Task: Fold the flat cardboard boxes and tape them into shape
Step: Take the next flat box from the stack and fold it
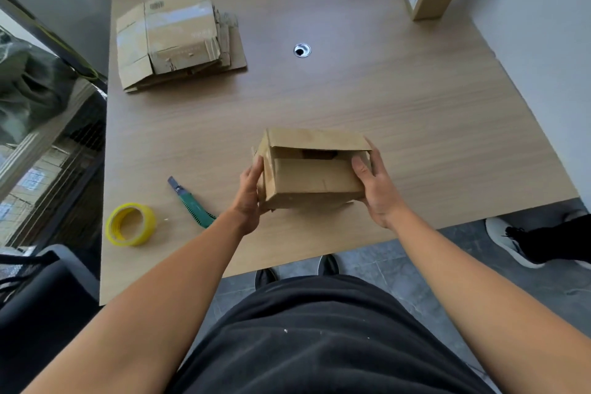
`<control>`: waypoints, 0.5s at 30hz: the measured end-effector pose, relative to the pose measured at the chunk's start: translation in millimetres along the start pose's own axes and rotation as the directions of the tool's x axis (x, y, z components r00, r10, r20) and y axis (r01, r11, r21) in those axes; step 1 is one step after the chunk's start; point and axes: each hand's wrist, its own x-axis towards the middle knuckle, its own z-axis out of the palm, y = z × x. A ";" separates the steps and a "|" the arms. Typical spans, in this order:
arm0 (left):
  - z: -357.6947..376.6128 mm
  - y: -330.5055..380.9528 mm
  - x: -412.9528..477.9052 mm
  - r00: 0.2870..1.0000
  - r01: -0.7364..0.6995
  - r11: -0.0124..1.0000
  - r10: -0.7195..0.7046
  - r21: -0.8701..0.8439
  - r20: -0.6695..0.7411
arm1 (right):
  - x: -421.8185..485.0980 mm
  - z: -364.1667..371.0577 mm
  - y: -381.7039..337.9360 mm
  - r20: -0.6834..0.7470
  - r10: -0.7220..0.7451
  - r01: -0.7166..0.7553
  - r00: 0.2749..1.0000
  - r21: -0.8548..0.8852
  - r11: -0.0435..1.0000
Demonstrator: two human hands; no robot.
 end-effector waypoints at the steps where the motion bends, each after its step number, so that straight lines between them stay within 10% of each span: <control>1: -2.5 2.1 1.0 0.999 -0.027 0.999 0.028 0.016 -0.018 | 0.7 -4.4 0.1 0.012 0.026 -0.027 1.000 0.090 0.996; 7: -18.2 6.3 7.2 0.999 -0.037 0.999 0.037 0.014 0.003 | 3.9 -16.2 -10.6 0.069 0.070 -0.083 0.995 0.221 0.972; 15: -45.7 -1.6 30.4 0.985 -0.018 0.966 0.062 0.259 -0.159 | 14.1 7.7 -25.6 0.101 -0.151 0.175 0.983 -0.301 0.938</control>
